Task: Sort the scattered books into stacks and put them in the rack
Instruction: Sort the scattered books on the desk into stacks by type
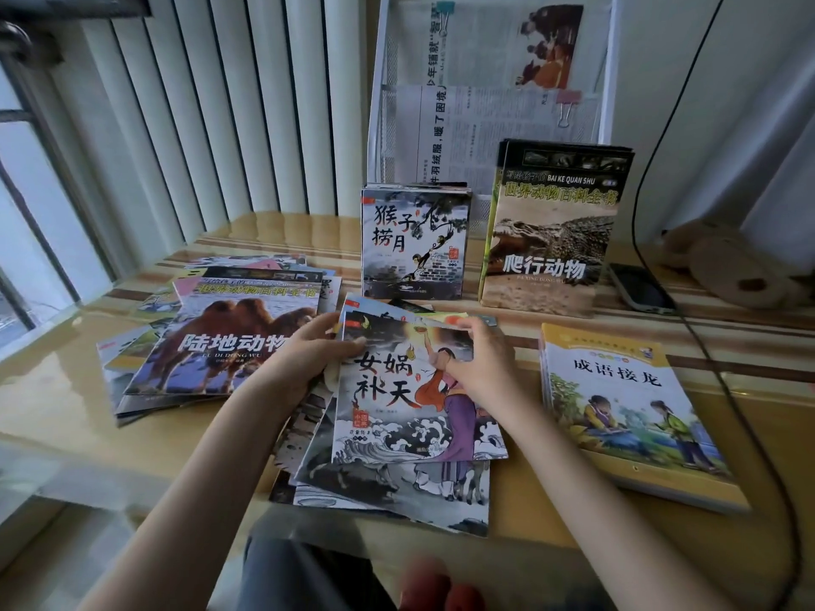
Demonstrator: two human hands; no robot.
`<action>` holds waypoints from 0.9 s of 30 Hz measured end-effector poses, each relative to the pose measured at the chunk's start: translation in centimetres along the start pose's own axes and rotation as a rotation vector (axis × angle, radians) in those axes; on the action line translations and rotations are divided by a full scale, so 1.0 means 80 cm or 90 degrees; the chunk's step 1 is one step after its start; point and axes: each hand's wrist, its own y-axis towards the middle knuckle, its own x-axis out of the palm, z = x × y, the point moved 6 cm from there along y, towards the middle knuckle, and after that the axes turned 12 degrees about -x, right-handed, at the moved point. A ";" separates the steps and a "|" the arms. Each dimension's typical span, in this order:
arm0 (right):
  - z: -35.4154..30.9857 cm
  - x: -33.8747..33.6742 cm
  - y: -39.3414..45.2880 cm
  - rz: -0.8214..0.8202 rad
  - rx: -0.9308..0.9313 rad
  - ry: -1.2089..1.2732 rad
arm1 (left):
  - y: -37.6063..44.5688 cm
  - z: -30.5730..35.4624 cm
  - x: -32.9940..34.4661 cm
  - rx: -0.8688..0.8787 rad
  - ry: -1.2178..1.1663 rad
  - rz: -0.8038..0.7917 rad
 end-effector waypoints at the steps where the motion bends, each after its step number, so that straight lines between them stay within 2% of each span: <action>1: 0.001 -0.006 0.002 0.019 0.017 0.040 | -0.002 0.008 0.001 0.035 -0.009 0.005; 4: -0.001 -0.034 0.007 0.043 0.136 0.270 | -0.011 0.045 -0.001 0.144 -0.085 0.025; 5: -0.006 -0.041 0.011 0.036 0.141 0.353 | -0.014 0.063 -0.002 0.190 -0.101 0.031; 7: -0.019 -0.057 0.026 0.052 0.070 0.411 | -0.022 0.103 0.002 0.296 -0.105 0.020; 9: -0.024 -0.073 0.042 0.130 0.014 0.415 | -0.026 0.130 0.013 0.347 -0.095 0.010; 11: -0.014 -0.075 0.049 0.185 0.018 0.427 | -0.016 0.129 0.025 0.326 -0.067 0.014; 14: 0.018 -0.055 0.048 0.179 0.080 0.430 | 0.016 0.080 0.033 0.191 -0.043 0.012; 17: 0.040 -0.045 0.042 0.200 0.145 0.452 | 0.038 0.034 0.028 0.079 -0.147 -0.028; 20: 0.054 -0.041 0.040 0.235 0.207 0.527 | 0.049 0.030 0.027 0.109 -0.139 -0.051; 24: 0.057 -0.031 0.032 0.203 0.258 0.575 | 0.056 0.029 0.014 0.112 -0.156 0.062; 27: 0.058 -0.025 0.032 0.166 0.268 0.561 | 0.054 0.029 0.012 0.131 -0.156 0.098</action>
